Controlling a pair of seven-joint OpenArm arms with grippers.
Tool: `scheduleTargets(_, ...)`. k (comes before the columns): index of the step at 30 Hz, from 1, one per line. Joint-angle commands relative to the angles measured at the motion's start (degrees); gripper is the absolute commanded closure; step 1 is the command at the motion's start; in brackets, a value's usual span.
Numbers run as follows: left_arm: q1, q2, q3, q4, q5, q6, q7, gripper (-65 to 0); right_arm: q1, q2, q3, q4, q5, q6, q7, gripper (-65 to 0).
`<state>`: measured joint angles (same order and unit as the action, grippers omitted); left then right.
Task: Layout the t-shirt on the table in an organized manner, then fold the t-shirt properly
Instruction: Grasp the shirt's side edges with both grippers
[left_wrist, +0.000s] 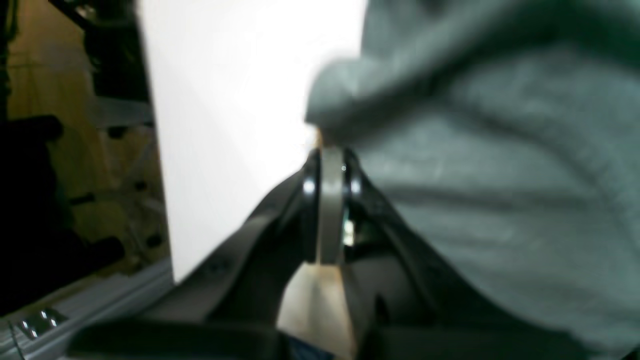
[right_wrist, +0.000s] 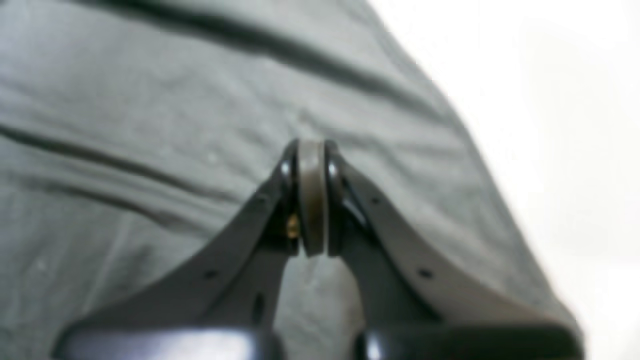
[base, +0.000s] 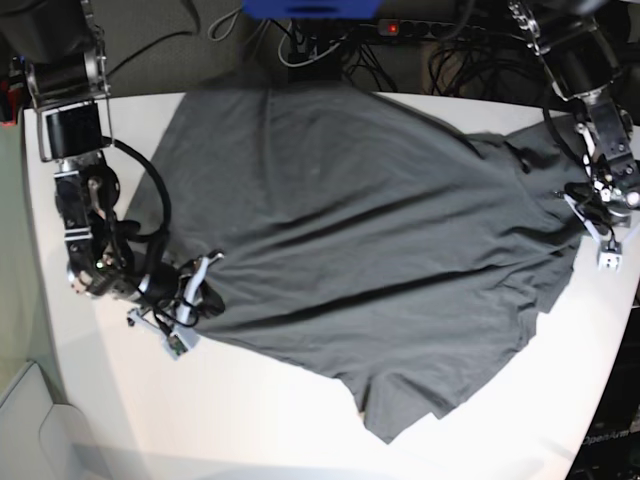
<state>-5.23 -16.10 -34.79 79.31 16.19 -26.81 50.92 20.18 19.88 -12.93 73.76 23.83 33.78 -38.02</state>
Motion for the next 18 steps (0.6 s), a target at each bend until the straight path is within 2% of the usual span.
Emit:
scheduleTargets(1, -0.9, -0.6, -0.2, 2.6, 0.1, 0.2, -0.6, -0.4, 1.0, 0.6, 0.3, 1.7, 0.6, 0.3, 0.5, 0.0)
scheduleTargets(5, -0.7, -0.5, -0.2, 6.7, 0.0, 0.1, 1.4, -0.5, 1.3, 0.6, 0.2, 2.4, 0.6, 0.3, -0.3, -1.3)
scheduleTargets(11, -0.5, -0.6, -0.2, 13.4, -0.1, -0.3, 8.4, -1.2, 5.3, 0.3, 0.0, 0.6, 0.6, 0.3, -0.3, -17.9)
scheduleTargets(13, -0.4, -0.6, -0.2, 16.3, -0.1, -0.3, 10.8, -5.9, 6.9, 0.3, 0.0, -0.7, 0.6, 0.3, -0.3, -23.1)
scheduleTargets(15, -0.4, -0.6, -0.2, 18.8, -0.1, -0.3, 12.8, -15.8, 9.0, -0.8, -0.1, -2.3, 0.6, 0.3, -0.3, -26.7)
scheduleTargets(18, -0.4, 0.4, -0.2, 21.7, 0.1, -0.2, 13.8, -32.1, 12.0, -1.8, -0.2, -5.6, 0.6, 0.3, -0.3, -28.2)
